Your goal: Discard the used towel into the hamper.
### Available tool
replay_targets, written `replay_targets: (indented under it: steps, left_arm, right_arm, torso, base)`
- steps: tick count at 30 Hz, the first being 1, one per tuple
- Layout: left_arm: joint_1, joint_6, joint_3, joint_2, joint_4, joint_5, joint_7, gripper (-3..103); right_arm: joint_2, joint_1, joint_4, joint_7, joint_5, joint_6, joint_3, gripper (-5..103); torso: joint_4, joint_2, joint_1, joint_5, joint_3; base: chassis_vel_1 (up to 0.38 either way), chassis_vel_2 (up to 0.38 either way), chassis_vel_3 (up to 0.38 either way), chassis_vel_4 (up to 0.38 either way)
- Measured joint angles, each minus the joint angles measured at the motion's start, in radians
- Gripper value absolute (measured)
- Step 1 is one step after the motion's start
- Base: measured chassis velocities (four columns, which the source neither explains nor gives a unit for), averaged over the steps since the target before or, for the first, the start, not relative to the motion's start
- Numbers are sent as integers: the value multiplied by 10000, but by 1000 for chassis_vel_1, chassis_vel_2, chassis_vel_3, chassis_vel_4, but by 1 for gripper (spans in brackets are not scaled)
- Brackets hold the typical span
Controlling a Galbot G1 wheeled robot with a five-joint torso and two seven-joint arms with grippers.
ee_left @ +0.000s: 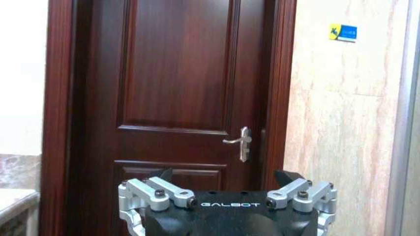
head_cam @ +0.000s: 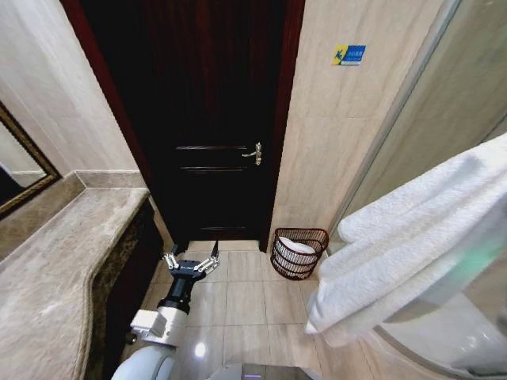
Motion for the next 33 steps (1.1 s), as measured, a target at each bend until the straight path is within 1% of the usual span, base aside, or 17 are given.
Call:
replay_targets:
  steps: [2,5,8,12,16,17,18,20,28,33]
  left_arm:
    - [-1,0,0,0,0,0,0,100]
    - [-1,0,0,0,-1,0,0,100]
    - [0,0,0,0,-1,0,0,100]
    - [-2,0,1,0,-1,0,0,100]
    - [-3,0,0,-1,0,0,0,100]
    - [-3,0,0,0,0,0,0,100]
    - [-3,0,0,0,0,0,0,100]
    - [-3,0,0,0,0,0,0,100]
    - [1,0,-1,0,-1,0,0,100]
    - [-1,0,-1,0,0,0,0,100]
  right_arm:
    - [4,-3,0,-27,5,13,0,2]
    - [-4,-5,-14,-37,13,20,-1,2]
    - [-30,-2,-15,1,28,28,4,2]
    - [-63,5,-41,71,57,67,29,2]
    - [-102,20,-101,55,84,174,32,2]
    - [-104,24,-108,48,89,186,32,2]
    - [-104,26,-112,47,91,196,33,2]
    - [-102,27,-117,47,90,199,32,2]
    - [-97,12,-141,48,81,236,36,2]
    - [-104,5,-156,44,69,274,84,2]
  torso:
    - [-4,1,-1,-4,-2]
    - [-2,-3,6,4,2]
    - [0,-2,3,1,0]
    - [-3,-3,7,-2,2]
    - [5,-8,19,1,6]
    - [4,-7,16,2,5]
    - [-3,-7,13,1,4]
    - [-6,-7,10,0,3]
    - [-1,3,-10,1,-4]
    - [-1,1,1,1,0]
  base:
    - [-200,163,199,-194]
    - [-226,218,210,-215]
    - [-277,242,257,-253]
    - [-266,249,257,-263]
    - [-168,203,153,-103]
    - [-87,140,21,-17]
    - [-39,73,21,-17]
    - [-39,30,-6,-36]
    - [71,-19,-19,66]
    - [11,22,27,14]
